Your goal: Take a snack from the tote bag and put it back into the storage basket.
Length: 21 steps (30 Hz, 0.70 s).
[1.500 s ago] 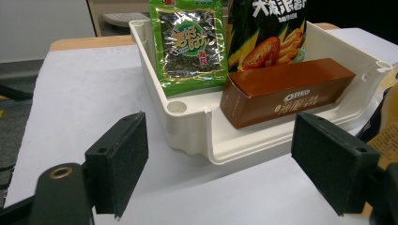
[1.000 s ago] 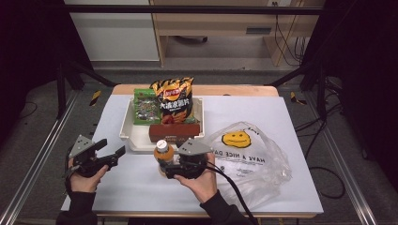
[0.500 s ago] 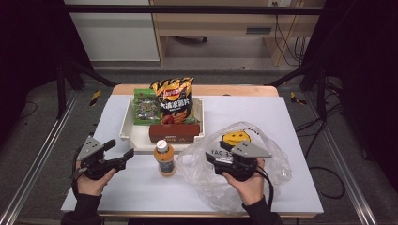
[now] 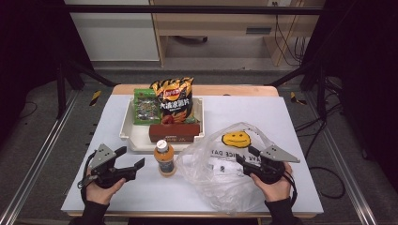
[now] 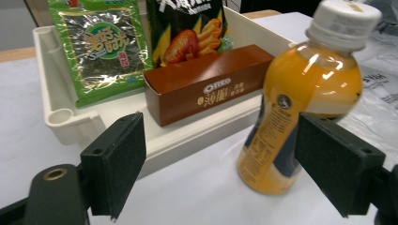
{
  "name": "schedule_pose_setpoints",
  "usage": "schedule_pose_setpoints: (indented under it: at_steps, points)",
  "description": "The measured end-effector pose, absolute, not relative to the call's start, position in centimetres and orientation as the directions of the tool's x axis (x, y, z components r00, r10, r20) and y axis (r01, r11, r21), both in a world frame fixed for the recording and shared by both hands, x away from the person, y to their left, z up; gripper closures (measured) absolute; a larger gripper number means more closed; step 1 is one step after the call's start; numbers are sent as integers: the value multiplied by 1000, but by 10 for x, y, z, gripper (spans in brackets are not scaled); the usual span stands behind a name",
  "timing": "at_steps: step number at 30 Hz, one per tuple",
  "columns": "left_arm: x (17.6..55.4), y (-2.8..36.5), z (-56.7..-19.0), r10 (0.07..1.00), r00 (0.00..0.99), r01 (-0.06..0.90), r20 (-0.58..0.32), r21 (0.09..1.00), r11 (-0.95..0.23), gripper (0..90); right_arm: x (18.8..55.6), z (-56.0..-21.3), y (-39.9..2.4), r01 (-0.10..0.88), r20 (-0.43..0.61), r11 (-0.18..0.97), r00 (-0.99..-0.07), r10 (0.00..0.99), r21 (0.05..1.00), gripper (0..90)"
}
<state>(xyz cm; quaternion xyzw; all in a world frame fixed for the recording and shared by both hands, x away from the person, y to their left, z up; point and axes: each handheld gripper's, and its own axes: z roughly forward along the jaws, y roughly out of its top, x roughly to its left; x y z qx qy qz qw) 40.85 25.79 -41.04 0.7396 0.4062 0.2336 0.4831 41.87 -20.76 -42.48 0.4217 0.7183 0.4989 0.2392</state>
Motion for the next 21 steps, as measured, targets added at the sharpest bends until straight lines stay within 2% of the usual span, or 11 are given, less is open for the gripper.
schedule_pose_setpoints:
  at_steps: [11,21]
  points:
    - [397,237,-415,792,610,365,-26,896,-252,142,418,-430,-224,387,91,121,-488,868,914,378]
    - [400,209,-420,802,597,361,1,893,-270,144,420,-432,-225,400,96,121,-480,872,908,366]
